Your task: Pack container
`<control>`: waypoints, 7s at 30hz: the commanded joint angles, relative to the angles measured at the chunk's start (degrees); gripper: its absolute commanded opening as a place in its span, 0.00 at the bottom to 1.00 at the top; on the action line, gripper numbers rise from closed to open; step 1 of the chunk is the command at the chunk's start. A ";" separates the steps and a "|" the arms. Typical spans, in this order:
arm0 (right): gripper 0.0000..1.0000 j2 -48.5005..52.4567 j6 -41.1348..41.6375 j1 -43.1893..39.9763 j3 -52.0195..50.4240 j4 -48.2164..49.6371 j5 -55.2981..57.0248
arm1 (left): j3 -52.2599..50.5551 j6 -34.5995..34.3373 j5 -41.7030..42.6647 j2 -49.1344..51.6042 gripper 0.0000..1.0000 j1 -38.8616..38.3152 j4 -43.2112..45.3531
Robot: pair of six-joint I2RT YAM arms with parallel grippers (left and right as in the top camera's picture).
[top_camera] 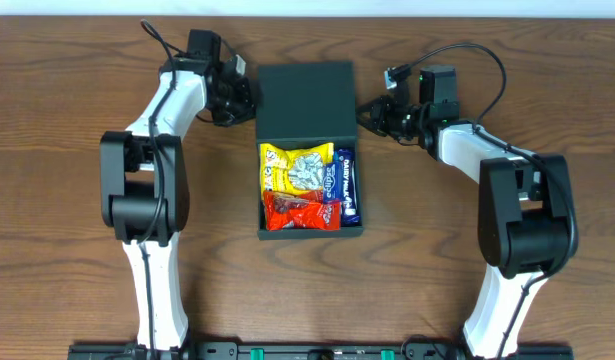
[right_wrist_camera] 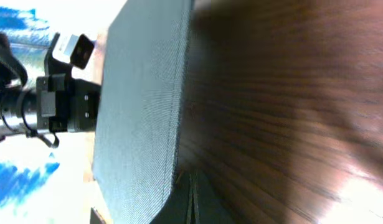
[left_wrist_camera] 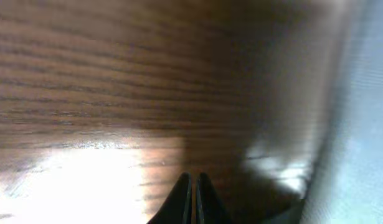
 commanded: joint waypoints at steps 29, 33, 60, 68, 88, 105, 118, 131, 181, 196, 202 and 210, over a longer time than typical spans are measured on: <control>0.02 -5.44 -6.27 0.57 0.66 6.54 -20.61 | 1.31 13.60 0.22 -22.56 0.05 1.49 -6.43; 0.02 -5.44 -9.25 0.61 0.66 1.42 -20.61 | 1.31 15.47 0.24 -23.10 0.06 2.29 -8.59; 0.02 -9.77 -14.51 -2.32 0.66 -7.78 -13.16 | 1.31 17.64 -7.58 -23.41 0.06 -1.64 -23.15; 0.02 -21.73 -21.11 -3.52 0.66 -21.97 -1.40 | 1.05 23.87 -8.57 -23.41 0.06 -7.74 -28.00; 0.02 -57.81 -21.31 4.98 -12.15 -55.80 23.08 | -23.41 32.65 2.89 -23.43 0.06 -16.00 -19.89; 0.02 -64.13 -5.31 29.07 -43.93 -31.43 36.63 | -25.11 29.68 -1.75 -23.41 0.05 -18.16 -17.29; 0.02 -44.17 3.78 41.29 -45.48 -10.19 56.11 | -25.11 29.68 -1.73 -23.43 0.06 -18.16 -17.62; 0.02 -45.90 4.07 41.44 -41.22 -13.38 51.34 | -25.05 29.66 -1.73 -25.51 0.06 -17.57 -18.49; 0.99 -99.01 7.10 41.44 -32.83 -61.77 48.57 | -50.90 17.09 -5.81 -98.66 0.95 -15.58 -29.59; 0.99 -99.01 7.10 41.44 -32.83 -61.77 48.57 | -50.90 17.11 -6.36 -98.79 0.95 -15.58 -29.57; 0.99 -99.01 7.13 41.44 -32.83 -61.77 48.57 | -50.97 17.09 -11.43 -100.21 0.95 -15.21 -29.57; 0.99 -99.01 7.10 41.44 -32.83 -61.77 48.57 | -56.94 17.07 -18.71 -105.92 0.95 -2.64 -13.81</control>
